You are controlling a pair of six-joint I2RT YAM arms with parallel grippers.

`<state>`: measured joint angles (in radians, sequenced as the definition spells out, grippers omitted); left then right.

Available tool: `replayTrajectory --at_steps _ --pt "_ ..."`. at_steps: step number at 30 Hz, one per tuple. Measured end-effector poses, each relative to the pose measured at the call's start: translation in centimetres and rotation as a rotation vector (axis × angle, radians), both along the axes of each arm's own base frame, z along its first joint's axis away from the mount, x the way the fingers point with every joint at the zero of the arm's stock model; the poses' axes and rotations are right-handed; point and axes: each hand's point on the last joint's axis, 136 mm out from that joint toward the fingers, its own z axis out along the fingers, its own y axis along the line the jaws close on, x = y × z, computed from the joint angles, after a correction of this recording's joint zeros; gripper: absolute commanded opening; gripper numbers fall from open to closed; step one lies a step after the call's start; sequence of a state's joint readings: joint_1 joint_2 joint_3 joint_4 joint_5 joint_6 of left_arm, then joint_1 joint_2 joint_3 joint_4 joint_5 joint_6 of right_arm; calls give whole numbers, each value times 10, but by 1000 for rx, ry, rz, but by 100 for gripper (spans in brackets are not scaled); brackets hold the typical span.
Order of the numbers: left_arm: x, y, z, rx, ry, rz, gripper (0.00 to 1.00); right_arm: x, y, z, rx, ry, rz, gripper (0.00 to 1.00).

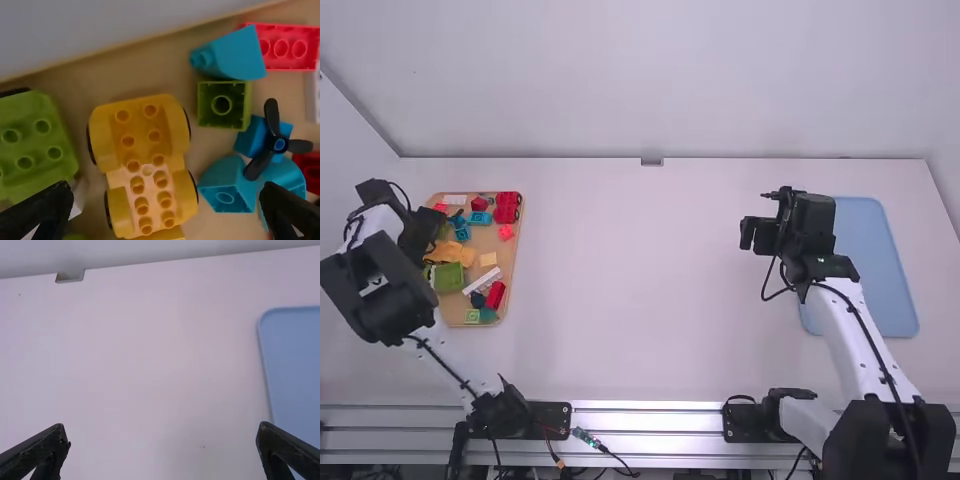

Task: Assemble lego blocks to make yellow taxi

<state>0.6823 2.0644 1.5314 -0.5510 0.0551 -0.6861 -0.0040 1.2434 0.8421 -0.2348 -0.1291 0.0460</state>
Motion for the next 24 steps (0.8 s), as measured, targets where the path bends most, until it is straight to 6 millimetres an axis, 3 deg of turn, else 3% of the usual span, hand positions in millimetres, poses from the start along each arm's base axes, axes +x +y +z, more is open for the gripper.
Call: replayTrajectory --at_steps 6,8,11,12,13,14,15,24 --pt "15 -11 -4 22 -29 -38 98 0 0 0 -1 1 0 99" --pt "14 -17 -9 10 -17 -44 93 0 0 0 0 2 -1 99" --pt "13 -20 -12 -1 -14 -36 73 -1 0 -1 -1 4 0 99" --pt "12 -20 -12 -4 -14 -29 72 -1 0 -1 0 4 0 99" --pt "12 -21 -12 -7 -12 -27 82 -1 0 -1 0 5 0 99" --pt "12 -21 -12 -8 -12 -26 83 -1 0 -1 0 5 -1 99" --pt "10 -22 -13 -11 -6 -27 95 -1 0 -1 0 5 0 99" --pt "3 -25 -16 -27 26 -24 99 -1 0 -2 0 8 -1 99"
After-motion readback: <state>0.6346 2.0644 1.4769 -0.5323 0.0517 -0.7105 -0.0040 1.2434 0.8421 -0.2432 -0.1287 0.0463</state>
